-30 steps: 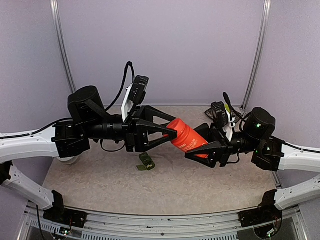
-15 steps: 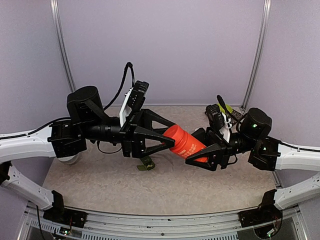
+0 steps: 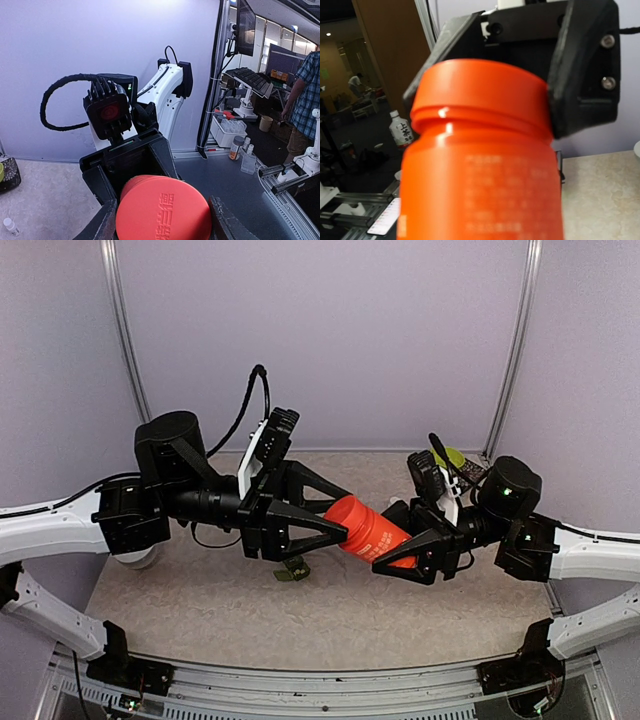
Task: Sort the pills into containers
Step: Screw the lid of the pill bottle onto the pill bottle.
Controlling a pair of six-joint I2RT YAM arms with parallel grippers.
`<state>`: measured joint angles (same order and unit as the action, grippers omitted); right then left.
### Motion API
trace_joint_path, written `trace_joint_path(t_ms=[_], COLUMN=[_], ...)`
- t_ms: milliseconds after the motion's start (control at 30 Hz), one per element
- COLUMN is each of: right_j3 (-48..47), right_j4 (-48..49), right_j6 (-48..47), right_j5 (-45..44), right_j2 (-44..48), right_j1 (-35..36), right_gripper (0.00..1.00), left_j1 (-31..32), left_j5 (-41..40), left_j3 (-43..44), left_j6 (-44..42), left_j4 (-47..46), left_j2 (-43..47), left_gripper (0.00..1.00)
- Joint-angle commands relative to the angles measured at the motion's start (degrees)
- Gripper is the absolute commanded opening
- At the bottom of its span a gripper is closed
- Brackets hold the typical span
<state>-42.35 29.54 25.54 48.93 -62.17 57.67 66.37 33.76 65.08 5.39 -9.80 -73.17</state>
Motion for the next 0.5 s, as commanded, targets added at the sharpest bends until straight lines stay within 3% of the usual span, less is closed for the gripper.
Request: trace_joint_path(t_ms=[0, 167, 333, 467], right_j3=[-2.83, -2.36, -3.16, -2.64], right_j4=[4.33, 7.46, 2.76, -0.35], right_j6=[4.08, 8.35, 8.51, 4.37], right_j5=[-1.75, -2.04, -7.76, -14.4], right_j2=[-0.57, -0.69, -0.89, 1.42], right_j1=[0.5, 0.44, 0.47, 0.46], right_gripper=[0.0, 0.0, 0.0, 0.0], left_j1=[1.73, 1.75, 1.83, 1.91], left_j5=[2.44, 2.32, -8.05, -12.49], left_j3=[0.22, 0.61, 1.57, -1.44], left_j6=[-1.94, -3.26, -0.46, 5.89], left_j4=[5.63, 6.45, 5.61, -0.35], left_j2=[-1.9, -1.55, -0.67, 0.11], left_gripper=[0.41, 0.42, 0.39, 0.38])
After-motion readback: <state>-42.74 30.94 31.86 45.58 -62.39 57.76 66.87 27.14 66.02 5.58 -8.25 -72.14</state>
